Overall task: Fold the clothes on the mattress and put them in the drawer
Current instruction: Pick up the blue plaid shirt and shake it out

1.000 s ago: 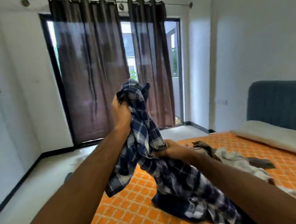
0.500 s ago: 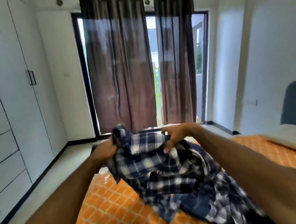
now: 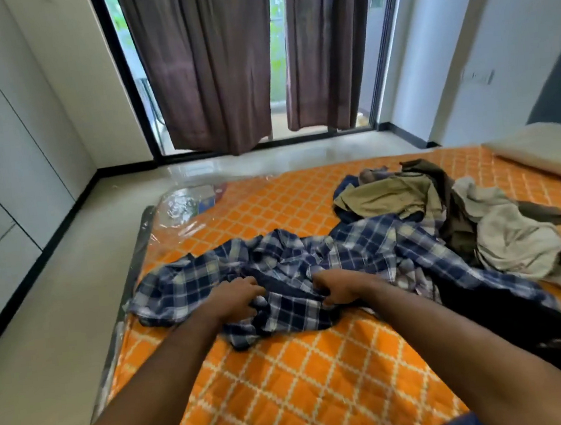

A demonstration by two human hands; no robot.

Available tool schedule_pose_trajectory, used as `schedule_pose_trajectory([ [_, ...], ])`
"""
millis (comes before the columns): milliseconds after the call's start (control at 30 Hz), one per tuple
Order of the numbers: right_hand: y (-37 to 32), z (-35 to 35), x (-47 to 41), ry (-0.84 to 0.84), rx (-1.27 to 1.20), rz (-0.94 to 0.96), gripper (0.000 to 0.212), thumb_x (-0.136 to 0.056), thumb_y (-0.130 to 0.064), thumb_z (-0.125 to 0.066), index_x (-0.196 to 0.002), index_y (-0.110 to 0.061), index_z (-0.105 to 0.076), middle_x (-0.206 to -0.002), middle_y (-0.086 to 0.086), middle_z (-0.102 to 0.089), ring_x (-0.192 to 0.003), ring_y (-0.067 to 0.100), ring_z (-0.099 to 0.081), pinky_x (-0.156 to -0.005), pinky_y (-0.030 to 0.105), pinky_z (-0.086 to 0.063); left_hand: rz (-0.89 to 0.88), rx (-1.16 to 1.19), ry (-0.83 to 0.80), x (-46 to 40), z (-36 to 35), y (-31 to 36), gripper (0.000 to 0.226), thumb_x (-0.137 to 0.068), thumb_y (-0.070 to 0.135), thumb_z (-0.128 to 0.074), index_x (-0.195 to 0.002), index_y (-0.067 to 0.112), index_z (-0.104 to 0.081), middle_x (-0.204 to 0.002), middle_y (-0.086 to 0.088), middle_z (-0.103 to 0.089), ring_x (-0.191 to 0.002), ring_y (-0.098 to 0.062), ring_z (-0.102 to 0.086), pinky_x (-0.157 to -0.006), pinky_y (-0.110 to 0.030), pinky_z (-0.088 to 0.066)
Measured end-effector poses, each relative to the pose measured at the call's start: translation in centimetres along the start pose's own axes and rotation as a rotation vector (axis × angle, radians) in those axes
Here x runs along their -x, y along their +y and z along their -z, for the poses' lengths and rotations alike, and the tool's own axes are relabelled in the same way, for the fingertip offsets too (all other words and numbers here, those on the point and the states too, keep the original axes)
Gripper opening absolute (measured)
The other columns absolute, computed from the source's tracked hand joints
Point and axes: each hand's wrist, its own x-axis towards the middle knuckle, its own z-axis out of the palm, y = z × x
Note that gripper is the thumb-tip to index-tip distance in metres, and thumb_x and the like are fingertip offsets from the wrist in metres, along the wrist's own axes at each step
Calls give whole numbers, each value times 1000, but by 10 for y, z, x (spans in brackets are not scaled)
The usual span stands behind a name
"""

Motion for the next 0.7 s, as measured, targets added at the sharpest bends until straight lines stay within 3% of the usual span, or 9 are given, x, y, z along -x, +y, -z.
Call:
schedule_pose_trajectory([
  [100, 8, -37, -13, 31, 18, -23, 64, -92, -26, -71, -147, -18, -40, -135, 8, -50, -120, 31, -54, -99, 49, -48, -36, -67, -2, -23, -30, 17, 72, -94, 41, -63, -156, 28, -26, -149, -4, -38, -124, -28, -49, -87, -39, -45],
  [200, 19, -61, -26, 127, 18, -29, 70, -92, -30, -72, -151, -25, -35, -137, 7, -43, -120, 31, -50, -99, 49, -48, -30, -112, -31, -38, -54, 25, 74, -99, 46, -51, -160, 26, -12, -151, -8, -37, -120, -29, -52, -87, -38, -43],
  [267, 22, -61, -29, 135, -116, 1, 62, -91, -31, -73, -145, -24, -43, -129, 6, -43, -114, 28, -51, -95, 43, -50, 10, 14, 51, -41, -53, 27, 60, -104, 44, -37, -157, 23, -20, -142, -7, -47, -109, -26, -58, -84, -37, -50],
  [333, 26, -51, -30, 62, -292, 62, 54, -92, -37, -74, -139, -22, -52, -121, 1, -47, -109, 22, -53, -90, 36, -49, 44, 66, 217, -47, -39, 24, 46, -104, 33, -35, -148, 19, -34, -127, -4, -57, -97, -23, -62, -76, -37, -54],
  [433, 27, -33, -25, -39, -376, 154, 44, -97, -28, -70, -136, -15, -58, -112, -3, -54, -101, 15, -54, -83, 28, -43, 24, 20, 387, -58, -23, 18, 43, -96, 12, -46, -139, 21, -46, -130, -3, -56, -110, -23, -57, -84, -35, -51],
  [500, 24, -25, -20, -33, -427, 222, 32, -98, -23, -69, -128, -12, -64, -104, 3, -61, -91, 15, -56, -76, 29, -45, -56, -32, 306, -65, -20, 20, 51, -95, 9, -53, -142, 28, -46, -150, 0, -44, -133, -23, -44, -103, -44, -44],
  [567, 19, -14, -10, -1, -499, 270, 23, -98, -25, -68, -117, -12, -69, -97, 5, -65, -83, 13, -58, -76, 32, -48, -142, -154, 156, -69, -14, 30, 49, -94, 16, -60, -139, 32, -51, -156, 4, -39, -142, -21, -35, -111, -50, -33],
  [700, 15, 5, 18, -40, -558, 294, 19, -92, -24, -76, -106, -13, -68, -92, 2, -67, -79, 13, -61, -72, 35, -51, -199, -233, 90, -57, 12, 44, 29, -96, 30, -61, -125, 33, -62, -119, 7, -65, -113, -16, -59, -104, -46, -34],
])
